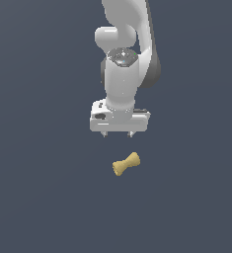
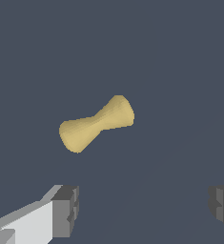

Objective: Pick up the object and move it to a goal position.

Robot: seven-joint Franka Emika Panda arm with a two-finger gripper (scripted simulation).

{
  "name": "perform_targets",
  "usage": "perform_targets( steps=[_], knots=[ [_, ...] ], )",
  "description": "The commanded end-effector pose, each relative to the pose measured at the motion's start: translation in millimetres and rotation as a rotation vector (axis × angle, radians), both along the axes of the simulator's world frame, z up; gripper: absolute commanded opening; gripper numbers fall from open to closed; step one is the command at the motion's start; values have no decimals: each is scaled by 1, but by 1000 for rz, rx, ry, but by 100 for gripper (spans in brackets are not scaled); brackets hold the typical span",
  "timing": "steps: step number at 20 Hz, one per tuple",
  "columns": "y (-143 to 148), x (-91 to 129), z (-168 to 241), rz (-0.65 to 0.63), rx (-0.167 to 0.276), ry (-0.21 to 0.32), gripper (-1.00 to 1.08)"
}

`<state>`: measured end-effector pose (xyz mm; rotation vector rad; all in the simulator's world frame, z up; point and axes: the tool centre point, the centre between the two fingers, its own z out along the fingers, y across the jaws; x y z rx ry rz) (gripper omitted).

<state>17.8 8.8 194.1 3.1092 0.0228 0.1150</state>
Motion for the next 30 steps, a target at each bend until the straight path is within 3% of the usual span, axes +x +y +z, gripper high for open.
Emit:
perform_targets(
  steps=[1, 17, 30],
  knots=[
    [0, 0, 0, 0, 0, 0, 100],
    [-1, 5, 3, -1, -10, 1, 100],
    [6, 16, -12, -206, 15, 10, 100]
  ],
)
